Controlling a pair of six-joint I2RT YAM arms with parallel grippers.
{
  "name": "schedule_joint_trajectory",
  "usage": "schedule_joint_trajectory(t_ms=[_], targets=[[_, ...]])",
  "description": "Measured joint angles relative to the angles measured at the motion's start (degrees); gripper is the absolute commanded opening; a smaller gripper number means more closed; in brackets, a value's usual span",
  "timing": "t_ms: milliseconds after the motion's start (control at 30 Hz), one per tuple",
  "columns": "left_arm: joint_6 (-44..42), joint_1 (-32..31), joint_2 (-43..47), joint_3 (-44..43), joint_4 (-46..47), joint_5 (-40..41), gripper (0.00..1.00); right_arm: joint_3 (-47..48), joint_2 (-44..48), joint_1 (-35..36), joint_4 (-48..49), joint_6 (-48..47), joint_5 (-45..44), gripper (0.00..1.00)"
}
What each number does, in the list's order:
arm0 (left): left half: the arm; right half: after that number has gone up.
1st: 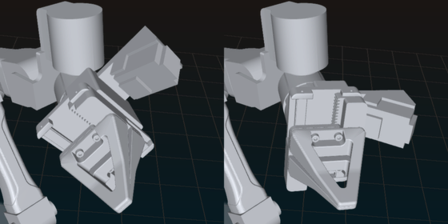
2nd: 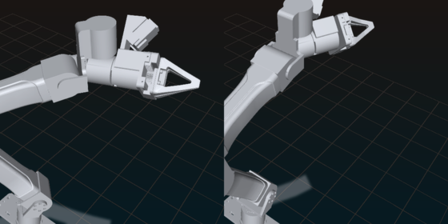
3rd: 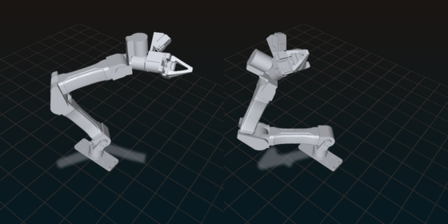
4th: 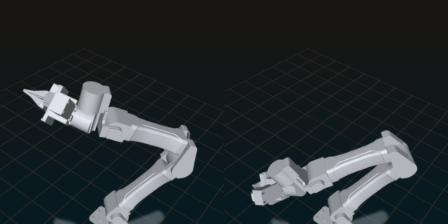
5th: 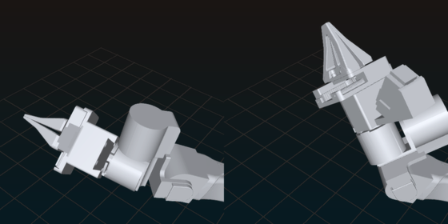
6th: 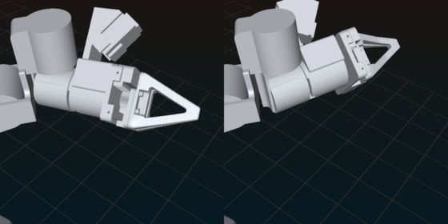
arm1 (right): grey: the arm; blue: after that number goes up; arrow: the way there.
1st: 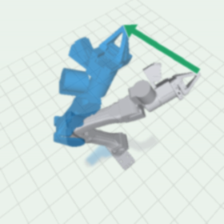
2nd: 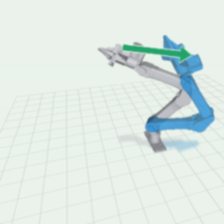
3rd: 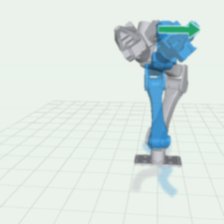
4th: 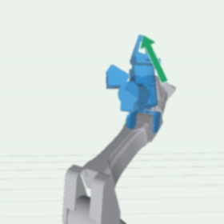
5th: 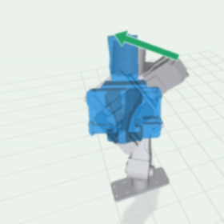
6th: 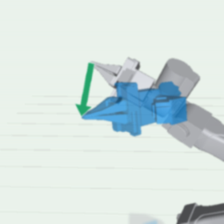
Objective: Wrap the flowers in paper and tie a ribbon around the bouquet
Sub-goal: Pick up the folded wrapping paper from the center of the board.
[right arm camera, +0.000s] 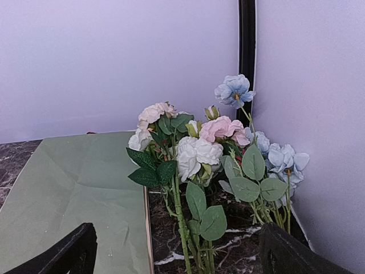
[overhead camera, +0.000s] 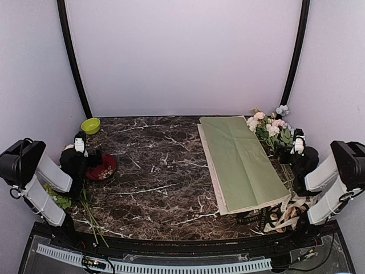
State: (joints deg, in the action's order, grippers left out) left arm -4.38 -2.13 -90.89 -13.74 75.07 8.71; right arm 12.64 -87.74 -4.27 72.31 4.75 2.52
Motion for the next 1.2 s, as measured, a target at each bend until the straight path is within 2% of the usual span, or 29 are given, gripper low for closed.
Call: schedule_joint_trajectory(t_ms=[467, 533, 600, 700, 800, 867, 933, 1067, 1200], targets=[[0.07, 0.52, 0.00, -0.11, -0.55, -1.07, 0.99, 0.33, 0.31, 0.00, -1.57, -0.24, 0.61, 1.00], [0.07, 0.76, 0.00, -0.11, -0.74, -1.46, 0.99, 2.91, 2.25, -0.02, -8.63, -0.90, 1.99, 0.99], [0.07, 0.96, 0.00, -0.17, -1.11, -2.47, 0.99, 10.56, 4.33, -0.02, -20.63, -1.14, 4.11, 0.89], [0.07, 1.62, 0.61, -1.05, -3.96, -4.04, 0.98, 24.28, 5.18, 0.07, -33.64, 0.85, 8.15, 0.78], [1.03, 1.88, 4.70, -6.49, -15.93, -2.47, 0.90, 34.73, 5.92, 0.92, -43.08, 3.89, 10.84, 0.73], [1.64, 1.86, 7.17, -13.07, -23.52, 0.81, 0.84, 39.89, 6.23, 2.38, -50.21, 5.03, 10.93, 0.67], [1.42, 1.07, 8.81, -19.17, -28.72, 3.23, 0.84, 44.48, 5.88, 4.17, -57.99, 5.68, 10.21, 0.64], [-4.04, -6.80, 9.81, -34.53, -38.73, 8.39, 0.83, 52.61, 2.75, 5.97, -74.38, 7.17, 9.09, 0.62], [-9.14, -18.88, 9.75, -44.92, -46.77, 5.40, 0.82, 56.87, -1.84, 5.95, -88.00, 7.63, 9.18, 0.53]])
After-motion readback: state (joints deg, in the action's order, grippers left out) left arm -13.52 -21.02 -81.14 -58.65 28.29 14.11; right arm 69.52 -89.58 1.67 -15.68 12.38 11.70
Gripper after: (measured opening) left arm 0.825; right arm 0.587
